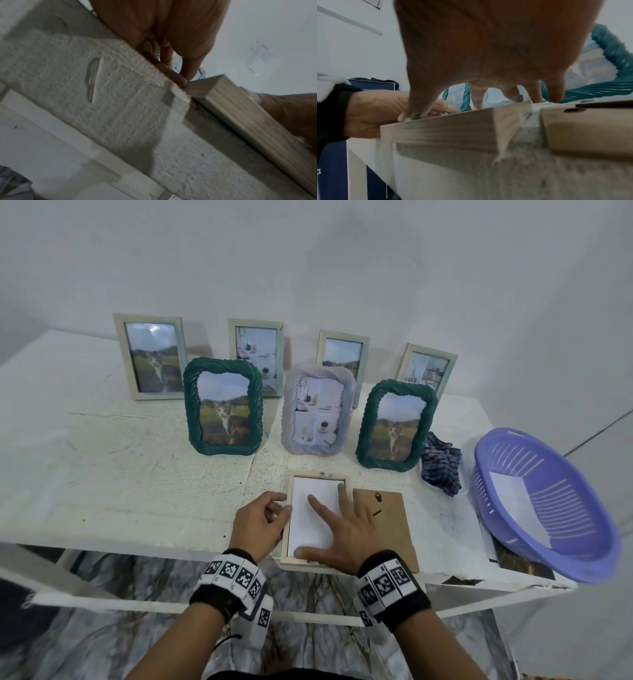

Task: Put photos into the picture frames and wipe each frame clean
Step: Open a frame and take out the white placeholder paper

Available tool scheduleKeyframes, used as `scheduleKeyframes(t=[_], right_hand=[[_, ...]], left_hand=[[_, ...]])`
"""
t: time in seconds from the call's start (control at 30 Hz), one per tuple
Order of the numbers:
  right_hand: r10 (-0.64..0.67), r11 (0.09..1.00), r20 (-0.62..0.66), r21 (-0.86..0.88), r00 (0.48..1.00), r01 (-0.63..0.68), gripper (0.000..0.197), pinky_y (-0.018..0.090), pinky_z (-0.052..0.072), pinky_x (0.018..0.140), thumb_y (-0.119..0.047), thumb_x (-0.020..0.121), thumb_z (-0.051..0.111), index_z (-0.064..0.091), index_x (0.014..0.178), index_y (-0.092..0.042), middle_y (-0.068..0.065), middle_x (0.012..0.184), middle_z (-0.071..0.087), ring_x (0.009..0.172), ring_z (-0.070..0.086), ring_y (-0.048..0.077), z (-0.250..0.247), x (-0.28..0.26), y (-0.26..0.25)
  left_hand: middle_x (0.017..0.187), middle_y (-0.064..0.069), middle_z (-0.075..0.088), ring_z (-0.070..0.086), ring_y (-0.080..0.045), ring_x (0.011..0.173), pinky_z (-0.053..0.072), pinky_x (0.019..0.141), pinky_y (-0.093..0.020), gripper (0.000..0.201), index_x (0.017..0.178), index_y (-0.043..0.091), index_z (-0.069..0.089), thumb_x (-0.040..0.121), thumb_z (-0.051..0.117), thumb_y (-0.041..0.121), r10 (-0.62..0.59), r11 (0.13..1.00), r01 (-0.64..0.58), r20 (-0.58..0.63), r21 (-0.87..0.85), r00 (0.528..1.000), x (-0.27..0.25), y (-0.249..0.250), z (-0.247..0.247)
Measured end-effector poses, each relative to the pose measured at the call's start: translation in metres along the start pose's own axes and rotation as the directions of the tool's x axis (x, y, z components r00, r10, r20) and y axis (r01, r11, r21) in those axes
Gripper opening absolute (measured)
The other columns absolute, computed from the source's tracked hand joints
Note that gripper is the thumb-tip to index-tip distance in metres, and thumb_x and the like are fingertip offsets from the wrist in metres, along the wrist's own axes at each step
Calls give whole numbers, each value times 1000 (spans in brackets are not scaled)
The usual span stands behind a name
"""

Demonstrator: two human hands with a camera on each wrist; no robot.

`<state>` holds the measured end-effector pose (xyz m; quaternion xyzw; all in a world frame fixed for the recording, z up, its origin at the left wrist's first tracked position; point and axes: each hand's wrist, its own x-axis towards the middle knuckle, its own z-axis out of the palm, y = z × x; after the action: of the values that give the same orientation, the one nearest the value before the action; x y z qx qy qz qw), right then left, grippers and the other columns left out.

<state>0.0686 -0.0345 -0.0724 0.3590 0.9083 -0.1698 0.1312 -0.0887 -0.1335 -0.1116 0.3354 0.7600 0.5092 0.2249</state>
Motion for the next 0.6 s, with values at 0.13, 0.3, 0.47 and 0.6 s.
scheduleKeyframes(t=[0.13,0.3,0.47,0.6], right_hand=[[16,999,38,-39,999,-15,112,55,2,115,-96,49,37,-11,142,-56,14,156,-23,143,-13,42,0,14,2],[11,999,42,-50,999,-8,114,54,6,115,-94,53,44,-12,143,-53,15,157,-21,143,-9,43,-2,17,2],[26,1000,33,11,999,-26,123,53,11,115,-86,56,58,-16,146,-45,17,158,-15,144,-5,43,-7,18,-2],[41,999,-38,-1,998,-41,116,48,13,116,-82,65,56,-10,149,-38,13,159,1,144,5,40,-8,17,-5]], left_hand=[[75,1,65,63,-16,65,57,55,-29,14,100,21,69,86,71,20,-2,1000,2,3,15,1000,0,-2,-1],[77,-2,64,63,-20,68,56,51,-25,14,100,21,68,86,71,19,-16,1000,16,16,-2,1000,0,2,-1],[75,1,64,63,-16,65,58,56,-29,15,100,23,68,86,70,20,-13,1000,13,13,18,1000,1,1,-1],[75,1,65,63,-16,65,59,57,-33,15,101,22,68,86,71,20,-13,1000,13,7,21,1000,1,1,0]])
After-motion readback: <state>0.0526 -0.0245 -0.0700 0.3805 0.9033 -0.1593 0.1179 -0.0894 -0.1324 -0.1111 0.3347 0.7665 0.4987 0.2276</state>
